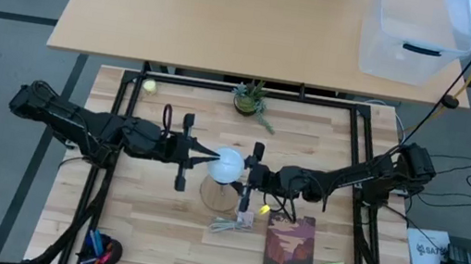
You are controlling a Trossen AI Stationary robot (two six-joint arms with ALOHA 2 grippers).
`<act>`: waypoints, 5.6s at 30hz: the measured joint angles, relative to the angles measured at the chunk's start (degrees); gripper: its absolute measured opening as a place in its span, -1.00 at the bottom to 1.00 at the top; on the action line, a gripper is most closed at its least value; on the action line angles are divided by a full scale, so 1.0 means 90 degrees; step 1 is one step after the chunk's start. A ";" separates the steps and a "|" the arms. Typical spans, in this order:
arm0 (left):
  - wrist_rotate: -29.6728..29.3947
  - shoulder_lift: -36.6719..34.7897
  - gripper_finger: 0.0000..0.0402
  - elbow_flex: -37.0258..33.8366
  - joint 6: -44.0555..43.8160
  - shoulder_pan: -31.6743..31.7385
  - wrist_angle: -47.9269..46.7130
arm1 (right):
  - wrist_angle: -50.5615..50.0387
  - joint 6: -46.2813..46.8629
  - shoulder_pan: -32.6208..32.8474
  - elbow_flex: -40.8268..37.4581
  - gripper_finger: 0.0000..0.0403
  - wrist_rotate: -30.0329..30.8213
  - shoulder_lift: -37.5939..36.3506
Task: Screw lightbulb
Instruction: Insert the white lightbulb into the silver lamp
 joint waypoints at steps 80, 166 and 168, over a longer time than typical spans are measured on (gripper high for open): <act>-0.1677 -0.0673 -0.47 -0.1523 -0.0450 -0.0972 0.1583 | -0.0128 -0.0125 0.0093 0.0020 -0.28 0.0504 -0.0015; -0.0553 0.0209 -1.00 -0.2220 -0.1302 -0.0333 0.2525 | -0.0113 -0.0267 0.0097 0.0006 -0.07 0.0414 -0.0002; -0.0551 0.0209 -1.00 -0.2220 -0.1302 -0.0333 0.2525 | -0.0105 -0.0286 0.0098 0.0006 -0.05 0.0413 -0.0002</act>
